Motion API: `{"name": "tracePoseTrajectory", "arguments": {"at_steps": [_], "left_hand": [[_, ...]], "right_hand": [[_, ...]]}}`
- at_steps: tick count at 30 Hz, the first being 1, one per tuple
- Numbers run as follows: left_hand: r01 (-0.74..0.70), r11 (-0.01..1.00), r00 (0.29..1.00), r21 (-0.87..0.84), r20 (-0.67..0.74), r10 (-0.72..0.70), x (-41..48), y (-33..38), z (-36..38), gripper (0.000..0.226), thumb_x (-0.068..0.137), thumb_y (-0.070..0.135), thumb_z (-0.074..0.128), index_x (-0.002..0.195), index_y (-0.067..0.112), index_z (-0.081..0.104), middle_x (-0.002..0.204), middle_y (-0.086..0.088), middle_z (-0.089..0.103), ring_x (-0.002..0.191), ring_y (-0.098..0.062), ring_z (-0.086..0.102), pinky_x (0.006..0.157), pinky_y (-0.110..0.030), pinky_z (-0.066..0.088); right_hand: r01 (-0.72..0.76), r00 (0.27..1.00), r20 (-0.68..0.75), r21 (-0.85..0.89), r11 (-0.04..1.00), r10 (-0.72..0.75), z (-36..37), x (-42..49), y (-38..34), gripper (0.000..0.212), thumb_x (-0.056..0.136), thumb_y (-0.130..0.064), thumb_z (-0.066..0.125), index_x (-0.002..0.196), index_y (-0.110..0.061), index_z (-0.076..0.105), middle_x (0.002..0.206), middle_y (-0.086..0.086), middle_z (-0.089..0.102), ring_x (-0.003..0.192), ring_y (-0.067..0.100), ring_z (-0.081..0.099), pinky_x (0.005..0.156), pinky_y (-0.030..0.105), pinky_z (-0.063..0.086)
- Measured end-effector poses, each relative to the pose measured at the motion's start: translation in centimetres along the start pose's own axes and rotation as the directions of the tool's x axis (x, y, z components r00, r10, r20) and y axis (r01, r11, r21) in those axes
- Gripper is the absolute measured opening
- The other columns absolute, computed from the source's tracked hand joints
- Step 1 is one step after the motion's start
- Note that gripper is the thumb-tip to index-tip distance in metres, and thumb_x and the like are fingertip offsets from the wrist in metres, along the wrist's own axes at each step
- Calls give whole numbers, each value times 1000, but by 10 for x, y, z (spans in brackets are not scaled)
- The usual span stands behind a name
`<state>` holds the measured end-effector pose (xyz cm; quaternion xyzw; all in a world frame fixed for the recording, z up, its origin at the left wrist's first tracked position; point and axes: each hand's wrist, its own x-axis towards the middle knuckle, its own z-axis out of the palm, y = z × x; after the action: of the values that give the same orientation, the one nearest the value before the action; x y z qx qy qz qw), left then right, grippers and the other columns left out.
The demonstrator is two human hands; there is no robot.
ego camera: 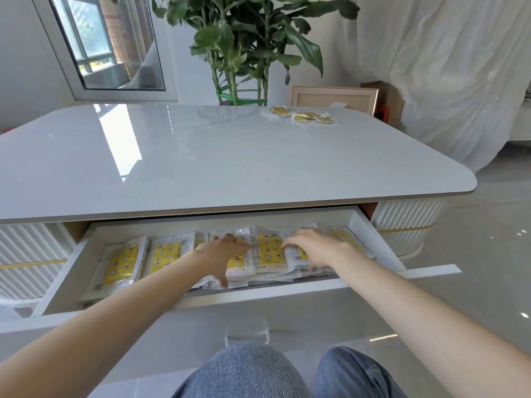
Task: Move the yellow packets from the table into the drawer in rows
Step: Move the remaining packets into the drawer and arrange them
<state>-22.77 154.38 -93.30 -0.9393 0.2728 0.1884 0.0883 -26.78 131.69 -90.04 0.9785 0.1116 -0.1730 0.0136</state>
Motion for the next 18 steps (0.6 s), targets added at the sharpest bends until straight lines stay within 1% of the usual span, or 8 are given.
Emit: {"name": "tracePoseTrajectory", "arguments": {"at_steps": [2, 3, 5, 7, 10, 12, 15, 18], "left_hand": [[4, 1000, 1000, -8, -5, -4, 0, 0, 0, 115, 65, 37, 83, 149, 39, 5, 156, -4, 15, 142, -30, 22, 108, -50, 37], [1, 1000, 1000, -19, -7, -2, -1, -1, 0, 115, 65, 38, 83, 150, 39, 5, 157, -3, 14, 143, -29, 20, 108, -51, 36], [-3, 997, 1000, -77, -13, 2, -5, -1, -4, 113, 66, 42, 81, 150, 35, 7, 158, -3, 15, 145, -27, 18, 111, -51, 32], [-3, 986, 999, -168, -50, -6, -14, 2, -12, 103, 71, 43, 77, 150, 32, 12, 156, -3, 22, 143, -24, 23, 111, -48, 33], [-9, 969, 986, -247, -164, -32, -35, 15, -27, 66, 86, 43, 61, 144, 34, 31, 145, 3, 41, 129, -19, 44, 102, -39, 43], [-22, 955, 969, -296, -240, -52, -48, 23, -38, 48, 90, 40, 55, 136, 36, 43, 135, 7, 53, 118, -15, 54, 95, -34, 48], [-80, 920, 929, -383, -362, -70, -65, 31, -57, 36, 90, 34, 54, 126, 35, 53, 119, 13, 64, 99, -12, 64, 87, -32, 52], [-128, 914, 873, -384, -480, -80, -77, 36, -81, 32, 92, 30, 52, 124, 31, 56, 110, 14, 68, 89, -11, 64, 84, -29, 52]], "right_hand": [[4, 1000, -7, -6, 1000, -4, 0, 0, 0, 84, 75, 8, 70, 142, -35, 41, 148, 4, 37, 134, 26, 37, 98, 36, 42], [5, 1000, -6, -7, 1000, -5, 0, 0, 0, 85, 74, 5, 73, 142, -35, 40, 148, 4, 37, 134, 26, 37, 99, 37, 43], [6, 1000, -1, 7, 1000, -6, -2, -3, -1, 86, 73, -6, 79, 143, -35, 39, 146, 3, 39, 132, 26, 40, 100, 39, 45], [15, 999, -39, 71, 997, -12, -5, -7, -1, 78, 74, -15, 79, 140, -34, 42, 141, 1, 44, 126, 23, 46, 96, 40, 48], [60, 987, -158, 249, 967, -20, -14, -19, 0, 45, 84, -23, 68, 126, -34, 57, 127, -5, 59, 110, 16, 57, 90, 38, 51], [88, 972, -236, 341, 936, -5, -23, -29, -1, 28, 88, -25, 63, 115, -31, 64, 113, -8, 65, 100, 10, 59, 88, 37, 52], [135, 930, -367, 419, 898, 31, -40, -45, -1, 19, 90, -23, 61, 107, -27, 68, 99, -10, 66, 93, 6, 61, 88, 34, 53], [143, 876, -473, 444, 884, 96, -59, -58, 4, 19, 91, -22, 59, 108, -25, 68, 97, -8, 66, 88, 7, 61, 83, 30, 52]]}}
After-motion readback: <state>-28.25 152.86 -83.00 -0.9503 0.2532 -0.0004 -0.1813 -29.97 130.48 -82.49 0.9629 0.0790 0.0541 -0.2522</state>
